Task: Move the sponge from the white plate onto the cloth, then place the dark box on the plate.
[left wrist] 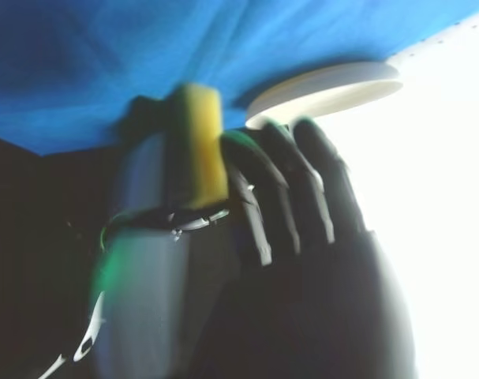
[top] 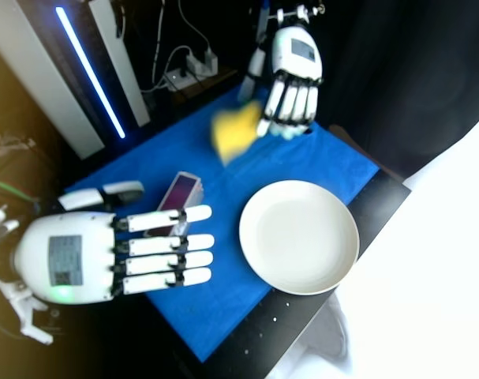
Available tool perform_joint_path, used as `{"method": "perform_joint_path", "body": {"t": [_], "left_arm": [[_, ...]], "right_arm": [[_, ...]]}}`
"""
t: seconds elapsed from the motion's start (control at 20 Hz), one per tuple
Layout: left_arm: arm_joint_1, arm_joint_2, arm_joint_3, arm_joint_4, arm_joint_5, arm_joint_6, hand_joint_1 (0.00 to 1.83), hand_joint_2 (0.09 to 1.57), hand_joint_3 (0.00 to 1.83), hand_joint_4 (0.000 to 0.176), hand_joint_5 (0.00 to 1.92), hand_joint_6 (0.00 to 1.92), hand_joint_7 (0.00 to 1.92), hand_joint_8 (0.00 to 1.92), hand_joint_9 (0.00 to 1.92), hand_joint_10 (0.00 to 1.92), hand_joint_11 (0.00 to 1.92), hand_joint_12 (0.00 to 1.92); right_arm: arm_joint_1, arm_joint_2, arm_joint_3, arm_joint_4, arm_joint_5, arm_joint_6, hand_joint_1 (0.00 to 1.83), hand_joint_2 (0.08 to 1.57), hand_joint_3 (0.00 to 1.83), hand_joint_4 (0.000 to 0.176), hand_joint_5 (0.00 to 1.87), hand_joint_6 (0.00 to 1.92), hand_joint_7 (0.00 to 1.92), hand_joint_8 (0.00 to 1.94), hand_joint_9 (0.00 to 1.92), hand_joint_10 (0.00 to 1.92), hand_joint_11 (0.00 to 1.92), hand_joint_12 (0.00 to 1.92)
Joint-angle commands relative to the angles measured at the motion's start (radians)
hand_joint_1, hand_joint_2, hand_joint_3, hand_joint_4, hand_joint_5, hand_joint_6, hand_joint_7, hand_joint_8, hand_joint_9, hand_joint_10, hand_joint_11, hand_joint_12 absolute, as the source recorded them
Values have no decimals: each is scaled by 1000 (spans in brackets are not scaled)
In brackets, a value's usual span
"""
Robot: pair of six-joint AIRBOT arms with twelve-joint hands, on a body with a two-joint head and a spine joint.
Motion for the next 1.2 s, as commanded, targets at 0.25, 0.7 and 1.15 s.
{"method": "perform_joint_path", "body": {"t": [0.25,0.7,1.15], "left_arm": [[-5,13,-8,-25,-98,2,747,878,2,176,0,0,0,0,0,0,0,0],[48,42,-40,-146,-210,71,862,799,0,176,0,0,8,1,8,1,2,391],[75,36,-49,-171,-225,71,848,801,0,176,0,0,20,3,0,0,0,202]], "right_arm": [[14,-3,5,58,90,6,618,940,0,110,125,1,132,12,104,15,81,64],[114,-65,38,-177,-50,53,674,807,0,138,153,5,130,8,75,9,57,41],[133,-83,65,-286,-85,120,880,925,0,10,617,19,626,43,602,97,161,1088]]}}
